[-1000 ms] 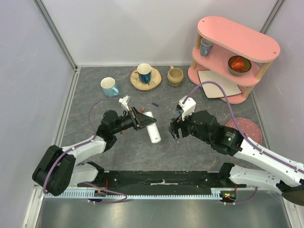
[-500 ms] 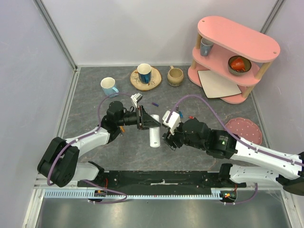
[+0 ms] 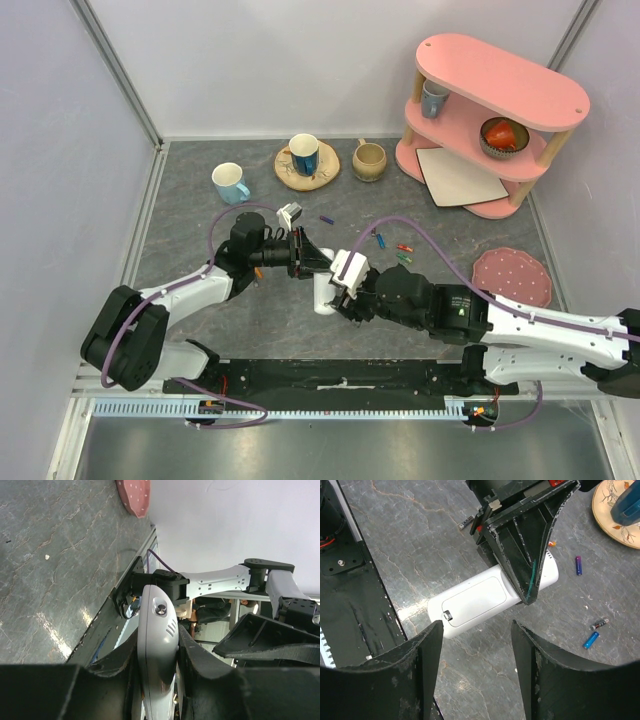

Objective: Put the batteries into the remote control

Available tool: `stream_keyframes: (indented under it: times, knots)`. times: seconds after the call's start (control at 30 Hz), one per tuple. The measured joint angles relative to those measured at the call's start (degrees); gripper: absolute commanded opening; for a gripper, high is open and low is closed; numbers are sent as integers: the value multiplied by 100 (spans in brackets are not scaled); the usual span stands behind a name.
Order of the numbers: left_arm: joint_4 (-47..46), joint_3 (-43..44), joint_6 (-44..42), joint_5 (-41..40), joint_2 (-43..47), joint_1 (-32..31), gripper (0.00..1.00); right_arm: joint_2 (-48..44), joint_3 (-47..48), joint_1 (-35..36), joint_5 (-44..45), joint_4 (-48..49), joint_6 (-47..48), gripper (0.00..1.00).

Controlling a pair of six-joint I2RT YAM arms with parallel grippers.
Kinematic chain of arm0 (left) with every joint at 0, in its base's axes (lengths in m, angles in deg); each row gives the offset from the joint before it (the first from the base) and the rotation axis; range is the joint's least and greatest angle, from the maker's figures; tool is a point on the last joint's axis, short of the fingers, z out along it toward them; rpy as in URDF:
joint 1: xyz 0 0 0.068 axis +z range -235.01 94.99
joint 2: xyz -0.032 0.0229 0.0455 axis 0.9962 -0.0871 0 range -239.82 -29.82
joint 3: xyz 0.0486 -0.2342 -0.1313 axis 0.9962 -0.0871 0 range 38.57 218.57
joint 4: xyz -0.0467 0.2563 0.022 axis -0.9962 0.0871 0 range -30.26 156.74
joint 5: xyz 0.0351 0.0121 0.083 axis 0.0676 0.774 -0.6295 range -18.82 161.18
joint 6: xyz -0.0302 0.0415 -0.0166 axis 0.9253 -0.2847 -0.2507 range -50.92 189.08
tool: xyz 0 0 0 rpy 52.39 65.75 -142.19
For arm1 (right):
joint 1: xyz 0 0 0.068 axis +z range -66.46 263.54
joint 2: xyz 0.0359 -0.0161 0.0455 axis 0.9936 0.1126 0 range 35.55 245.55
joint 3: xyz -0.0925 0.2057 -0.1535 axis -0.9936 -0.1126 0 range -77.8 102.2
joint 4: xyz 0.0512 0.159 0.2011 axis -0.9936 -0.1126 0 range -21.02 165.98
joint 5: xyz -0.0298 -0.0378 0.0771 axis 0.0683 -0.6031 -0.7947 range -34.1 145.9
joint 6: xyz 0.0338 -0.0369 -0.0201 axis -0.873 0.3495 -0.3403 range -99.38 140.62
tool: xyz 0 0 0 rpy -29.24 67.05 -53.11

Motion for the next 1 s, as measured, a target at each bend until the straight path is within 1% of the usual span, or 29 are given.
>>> stream_keyframes:
  times: [0.13, 0.27, 0.53, 0.7, 0.83, 1.0]
  knots:
    - [48, 9, 0, -4, 0, 0, 2, 70, -66, 195, 267, 138, -2, 61]
    - [55, 17, 0, -7, 0, 0, 2, 166, -118, 352, 507, 236, -2, 56]
    - [59, 20, 0, -11, 9, 0, 2, 356, -125, 487, 774, 319, -4, 49]
    - [68, 20, 2, -20, 50, 0, 2, 385, -125, 514, 850, 319, -4, 49]
    - [83, 20, 2, -24, 142, -2, 2, 428, -125, 535, 855, 321, -9, 53]
    - [87, 20, 2, -26, 197, 0, 2, 459, -125, 597, 859, 319, -13, 53]
